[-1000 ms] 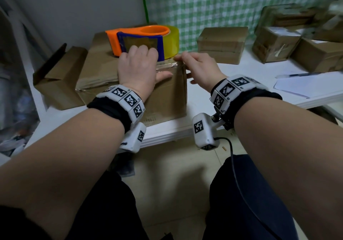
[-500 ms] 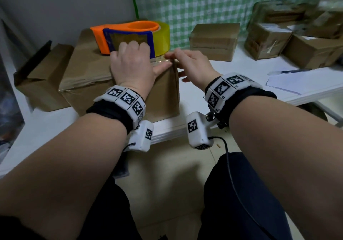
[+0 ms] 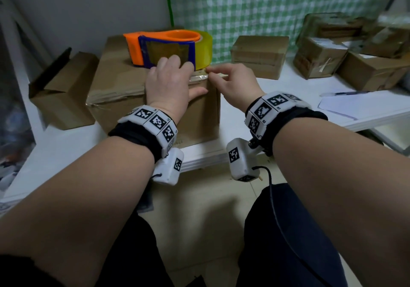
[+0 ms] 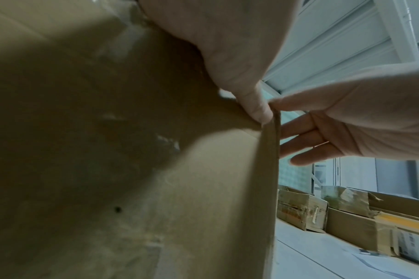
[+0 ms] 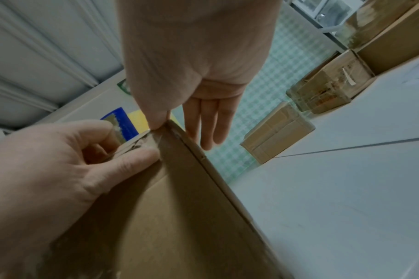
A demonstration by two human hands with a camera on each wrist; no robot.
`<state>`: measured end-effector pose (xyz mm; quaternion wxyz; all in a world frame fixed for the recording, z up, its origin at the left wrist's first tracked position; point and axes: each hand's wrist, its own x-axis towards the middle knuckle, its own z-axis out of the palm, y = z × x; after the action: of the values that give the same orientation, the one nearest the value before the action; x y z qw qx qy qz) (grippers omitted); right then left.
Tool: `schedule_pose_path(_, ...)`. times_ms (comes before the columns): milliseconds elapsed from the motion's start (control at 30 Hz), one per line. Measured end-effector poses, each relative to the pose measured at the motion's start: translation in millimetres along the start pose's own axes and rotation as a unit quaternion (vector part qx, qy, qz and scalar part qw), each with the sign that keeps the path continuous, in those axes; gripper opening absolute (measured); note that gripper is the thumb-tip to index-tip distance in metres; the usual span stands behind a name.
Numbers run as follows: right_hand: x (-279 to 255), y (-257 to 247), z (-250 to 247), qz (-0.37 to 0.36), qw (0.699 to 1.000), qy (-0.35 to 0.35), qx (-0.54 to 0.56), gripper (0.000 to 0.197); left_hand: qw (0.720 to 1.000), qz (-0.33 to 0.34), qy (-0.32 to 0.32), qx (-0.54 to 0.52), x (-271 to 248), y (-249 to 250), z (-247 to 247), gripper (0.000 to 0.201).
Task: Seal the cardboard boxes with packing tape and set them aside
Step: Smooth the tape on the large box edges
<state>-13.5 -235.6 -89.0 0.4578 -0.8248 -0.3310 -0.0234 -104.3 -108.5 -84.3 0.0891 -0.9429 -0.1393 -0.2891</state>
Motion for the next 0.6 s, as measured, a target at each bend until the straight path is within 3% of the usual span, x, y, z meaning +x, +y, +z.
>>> schedule_pose_path(100, -1.3, -13.0, -0.7, -0.036, 0.987, 0.024, -0.157, 0.029, 0.999, 0.012, -0.016, -0.035, -3.3, -11.3, -5.3, 0.043)
schedule_pose_path(233, -4.8, -36.8, 0.3, -0.101, 0.927, 0.031, -0.36, 0.032, 0.994, 0.031, -0.035, -0.102, -3.3, -28.7, -10.5, 0.032)
schedule_pose_path(367, -10.4, -51.6, 11.8, -0.194, 0.895, -0.024, -0.402, 0.031, 0.987, 0.063, -0.036, -0.144, -5.4, -40.8, -15.9, 0.024)
schedule_pose_path(600, -18.4, -44.2, 14.8, -0.174, 0.904, -0.072, -0.383, 0.045, 0.985, 0.061, 0.007, -0.162, -22.2, -58.3, -15.6, 0.04)
